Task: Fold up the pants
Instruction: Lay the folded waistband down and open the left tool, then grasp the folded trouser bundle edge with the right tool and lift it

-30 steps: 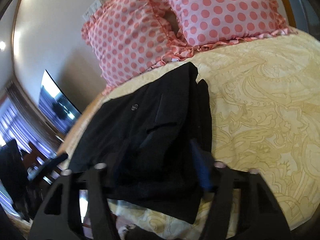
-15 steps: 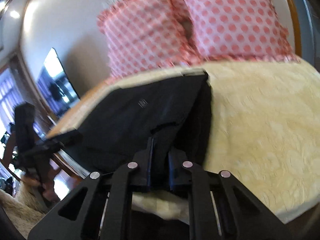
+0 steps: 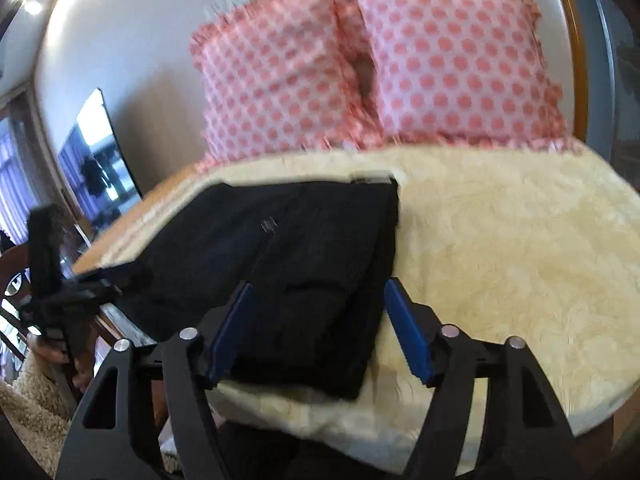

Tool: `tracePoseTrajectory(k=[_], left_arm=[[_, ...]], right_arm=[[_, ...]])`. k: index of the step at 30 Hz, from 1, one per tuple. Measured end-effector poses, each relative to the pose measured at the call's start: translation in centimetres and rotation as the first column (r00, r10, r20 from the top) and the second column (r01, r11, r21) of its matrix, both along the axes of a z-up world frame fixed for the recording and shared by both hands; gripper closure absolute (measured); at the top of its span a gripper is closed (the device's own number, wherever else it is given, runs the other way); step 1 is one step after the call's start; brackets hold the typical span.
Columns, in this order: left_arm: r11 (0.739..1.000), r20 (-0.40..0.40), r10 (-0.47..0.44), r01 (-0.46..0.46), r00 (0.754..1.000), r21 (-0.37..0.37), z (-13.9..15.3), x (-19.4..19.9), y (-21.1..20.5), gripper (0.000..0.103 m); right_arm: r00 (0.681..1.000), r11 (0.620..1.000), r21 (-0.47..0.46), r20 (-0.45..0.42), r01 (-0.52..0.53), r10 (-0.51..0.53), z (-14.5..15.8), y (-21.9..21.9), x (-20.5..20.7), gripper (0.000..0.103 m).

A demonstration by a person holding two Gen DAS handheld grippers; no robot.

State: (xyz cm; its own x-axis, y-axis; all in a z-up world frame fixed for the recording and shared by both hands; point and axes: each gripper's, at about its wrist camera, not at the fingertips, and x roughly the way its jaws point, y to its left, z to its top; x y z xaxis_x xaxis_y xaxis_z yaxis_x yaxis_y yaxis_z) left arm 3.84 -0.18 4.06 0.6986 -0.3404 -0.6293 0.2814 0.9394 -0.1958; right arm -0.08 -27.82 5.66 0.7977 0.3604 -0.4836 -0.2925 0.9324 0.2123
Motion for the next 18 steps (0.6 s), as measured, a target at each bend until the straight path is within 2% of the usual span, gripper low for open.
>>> tracePoseTrajectory(k=[2,5,6,9,10,11,14,16,18], left_arm=[[1.000,-0.003,-0.004,0.004,1.000,0.027,-0.4,0.1,-0.4,0.002],[0.997,-0.018,-0.005,0.007,1.000,0.076,-1.3,0.3,-1.0,0.002],[0.996,-0.019,-0.010,0.012,1.000,0.085,-1.5,0.2,-1.1,0.002],[0.996,-0.014,-0.020,0.021,1.000,0.082,-1.8,0.1,-0.9,0.002],[0.998,-0.019,-0.023,0.024,1.000,0.062,-1.8,0.1,-0.6,0.002],[0.999,-0.023,-0.024,0.025,0.999,0.038,-1.8,0.1,-0.3,0.002],[1.000,-0.025,-0.027,0.027,0.999,0.009,-1.9,0.1,0.0,0.002],[1.000,-0.025,-0.028,0.028,0.999,0.013,-1.9,0.1,0.0,0.002],[0.999,-0.023,-0.029,0.030,0.999,0.022,-2.0,0.0,-0.1,0.002]], right_arm=[[1.000,0.998,-0.052,0.000,-0.024,0.024,-0.5,1.4,0.4,0.033],[0.989,0.991,-0.119,-0.139,-0.066,0.050,-3.3,2.9,2.2,0.033],[0.989,0.993,-0.100,-0.137,-0.067,0.053,-3.6,2.6,2.2,0.033],[0.987,0.993,0.111,-0.151,-0.038,0.054,-2.6,-0.5,3.1,0.033],[0.985,0.977,0.214,-0.167,-0.006,0.042,-2.5,-2.3,4.1,0.033],[0.981,0.962,0.270,-0.190,0.025,0.028,-2.5,-3.4,4.9,0.033],[0.957,0.928,0.357,-0.291,0.106,0.002,-3.7,-5.5,7.8,0.034],[0.942,0.908,0.401,-0.334,0.118,0.025,-4.7,-6.1,9.4,0.034],[0.931,0.906,0.407,-0.362,0.121,0.038,-5.3,-6.0,10.4,0.034]])
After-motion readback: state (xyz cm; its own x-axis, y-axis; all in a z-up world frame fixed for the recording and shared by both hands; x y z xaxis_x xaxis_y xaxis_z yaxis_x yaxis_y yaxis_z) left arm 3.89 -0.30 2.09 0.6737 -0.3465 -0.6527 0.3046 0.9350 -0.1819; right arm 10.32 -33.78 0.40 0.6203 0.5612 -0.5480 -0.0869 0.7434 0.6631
